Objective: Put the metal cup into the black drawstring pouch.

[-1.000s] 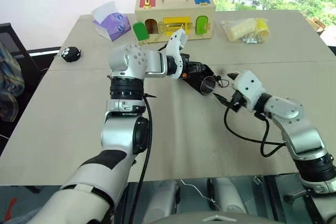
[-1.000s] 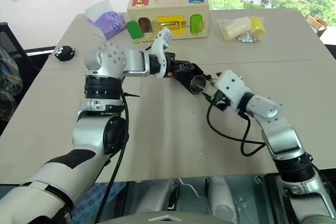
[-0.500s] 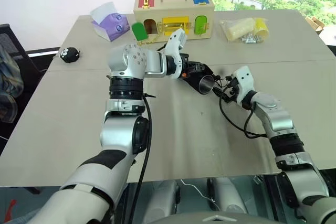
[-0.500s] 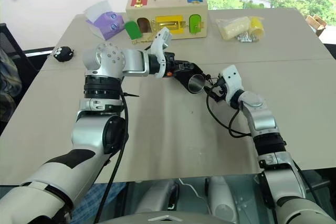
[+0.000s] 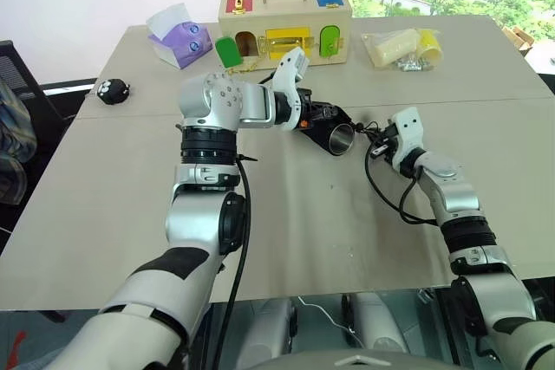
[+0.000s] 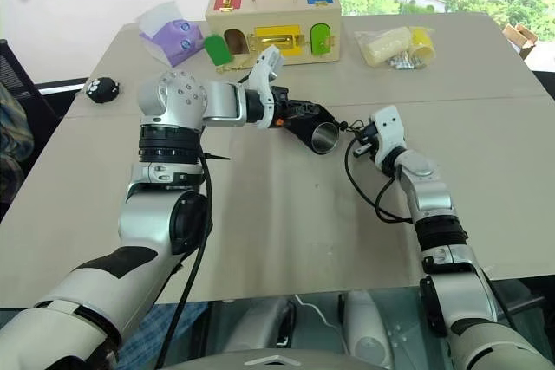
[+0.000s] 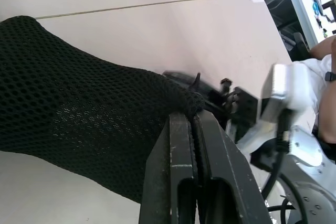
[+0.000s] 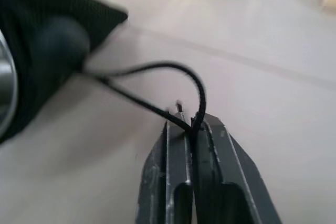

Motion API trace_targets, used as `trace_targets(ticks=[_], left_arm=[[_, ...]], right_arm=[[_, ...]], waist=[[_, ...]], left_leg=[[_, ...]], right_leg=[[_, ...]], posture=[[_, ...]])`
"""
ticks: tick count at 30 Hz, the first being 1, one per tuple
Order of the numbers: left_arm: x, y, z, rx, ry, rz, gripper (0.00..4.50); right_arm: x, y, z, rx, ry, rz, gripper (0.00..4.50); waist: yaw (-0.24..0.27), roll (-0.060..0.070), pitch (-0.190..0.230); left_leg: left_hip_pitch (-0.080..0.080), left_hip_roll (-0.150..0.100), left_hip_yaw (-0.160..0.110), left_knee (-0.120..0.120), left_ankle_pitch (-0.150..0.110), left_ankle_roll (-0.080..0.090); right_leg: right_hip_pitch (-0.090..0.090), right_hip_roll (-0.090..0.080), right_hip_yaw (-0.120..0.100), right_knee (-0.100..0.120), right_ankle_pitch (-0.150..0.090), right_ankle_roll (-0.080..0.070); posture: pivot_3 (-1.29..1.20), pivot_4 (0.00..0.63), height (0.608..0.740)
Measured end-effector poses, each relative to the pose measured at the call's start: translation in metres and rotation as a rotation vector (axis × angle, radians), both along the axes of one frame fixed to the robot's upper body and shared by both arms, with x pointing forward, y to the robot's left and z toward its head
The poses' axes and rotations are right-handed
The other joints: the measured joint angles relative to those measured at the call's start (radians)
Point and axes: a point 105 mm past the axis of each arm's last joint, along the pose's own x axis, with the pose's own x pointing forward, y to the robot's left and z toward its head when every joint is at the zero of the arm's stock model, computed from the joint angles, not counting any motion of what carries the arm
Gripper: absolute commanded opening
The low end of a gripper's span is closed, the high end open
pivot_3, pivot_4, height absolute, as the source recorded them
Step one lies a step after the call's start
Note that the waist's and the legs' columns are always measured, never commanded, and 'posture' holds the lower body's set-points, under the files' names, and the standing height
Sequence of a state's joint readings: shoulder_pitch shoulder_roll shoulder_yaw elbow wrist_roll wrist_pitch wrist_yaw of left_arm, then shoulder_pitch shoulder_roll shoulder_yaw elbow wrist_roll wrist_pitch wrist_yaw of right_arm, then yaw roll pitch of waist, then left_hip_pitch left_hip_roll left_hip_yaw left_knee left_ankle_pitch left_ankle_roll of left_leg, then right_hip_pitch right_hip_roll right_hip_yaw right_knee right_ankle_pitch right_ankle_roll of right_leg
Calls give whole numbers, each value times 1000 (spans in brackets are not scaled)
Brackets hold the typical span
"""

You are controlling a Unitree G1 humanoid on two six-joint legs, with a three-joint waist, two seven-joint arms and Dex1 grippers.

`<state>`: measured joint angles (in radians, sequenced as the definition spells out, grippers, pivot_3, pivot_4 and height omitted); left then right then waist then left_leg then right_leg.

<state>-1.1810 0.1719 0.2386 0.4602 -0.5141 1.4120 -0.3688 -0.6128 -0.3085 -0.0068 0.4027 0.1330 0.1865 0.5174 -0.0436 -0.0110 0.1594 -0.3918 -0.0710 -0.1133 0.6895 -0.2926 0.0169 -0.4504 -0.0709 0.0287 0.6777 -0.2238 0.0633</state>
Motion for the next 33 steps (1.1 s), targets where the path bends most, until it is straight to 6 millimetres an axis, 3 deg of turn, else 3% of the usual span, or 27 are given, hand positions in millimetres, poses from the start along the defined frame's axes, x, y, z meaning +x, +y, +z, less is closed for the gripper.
trace_targets(ticks=[6, 7, 9, 12, 14, 21, 24, 28, 33], left_arm=[[3, 5, 4, -30, 4, 22, 0], [4, 6, 8, -40, -1, 25, 0], [4, 5, 21, -97, -29, 17, 0], [2, 0, 43, -198, -72, -17, 0], [1, -1, 54, -264, -91, -32, 0], [-13, -3, 67, -522, -93, -142, 0], [-21, 0, 87, -624, -157, -189, 739], [-33, 6, 98, -612, -276, -231, 2477], [-39, -5, 88, -385, -602, -272, 2477]], right_arm=[[-7, -15, 66, -74, -210, -48, 73], [-7, -14, 81, -58, -247, -56, 73], [-11, -11, 133, 16, -372, -73, 73], [-27, 2, 192, 117, -523, -35, 73], [-33, 9, 209, 158, -553, -11, 73], [-34, 13, 209, 173, -529, 2, 73], [-34, 16, 207, 164, -526, 12, 0], [-36, 18, 208, 159, -524, 25, 0], [-40, 29, 206, 142, -516, 78, 0]], waist=[[0, 0, 0], [-1, 0, 0], [-1, 1, 0], [2, 0, 0], [3, 0, 0], [2, 0, 0], [-1, 0, 0], [-1, 0, 0], [2, 0, 0]], left_leg=[[0, 0, 0, 0, 0, 0], [0, 0, 0, 0, 0, 0], [-3, 0, 1, 0, 0, -1], [-5, 1, -1, -1, 0, -1], [-5, 0, -1, -1, 0, 0], [-6, 0, -1, 0, 0, 0], [-5, 0, 0, -1, 0, 0], [-5, 0, 0, -1, 0, 0], [-5, 0, 0, -1, 0, -1]], right_leg=[[0, 0, 0, 0, 0, 0], [-1, 0, 0, 0, 0, 0], [-5, 0, 1, 1, 0, 0], [-5, 0, -1, 0, 0, 0], [-5, -1, -1, 0, 0, 0], [-6, -1, 0, 0, 0, 0], [-6, -1, 0, 0, 0, 0], [-6, -1, 0, 1, 0, 0], [-6, -1, 0, 0, 0, 0]], posture=[[0, 150, 710], [0, 150, 710], [0, 150, 710], [0, 150, 710], [0, 150, 710], [0, 150, 710], [0, 150, 710], [0, 150, 710], [0, 150, 710]])
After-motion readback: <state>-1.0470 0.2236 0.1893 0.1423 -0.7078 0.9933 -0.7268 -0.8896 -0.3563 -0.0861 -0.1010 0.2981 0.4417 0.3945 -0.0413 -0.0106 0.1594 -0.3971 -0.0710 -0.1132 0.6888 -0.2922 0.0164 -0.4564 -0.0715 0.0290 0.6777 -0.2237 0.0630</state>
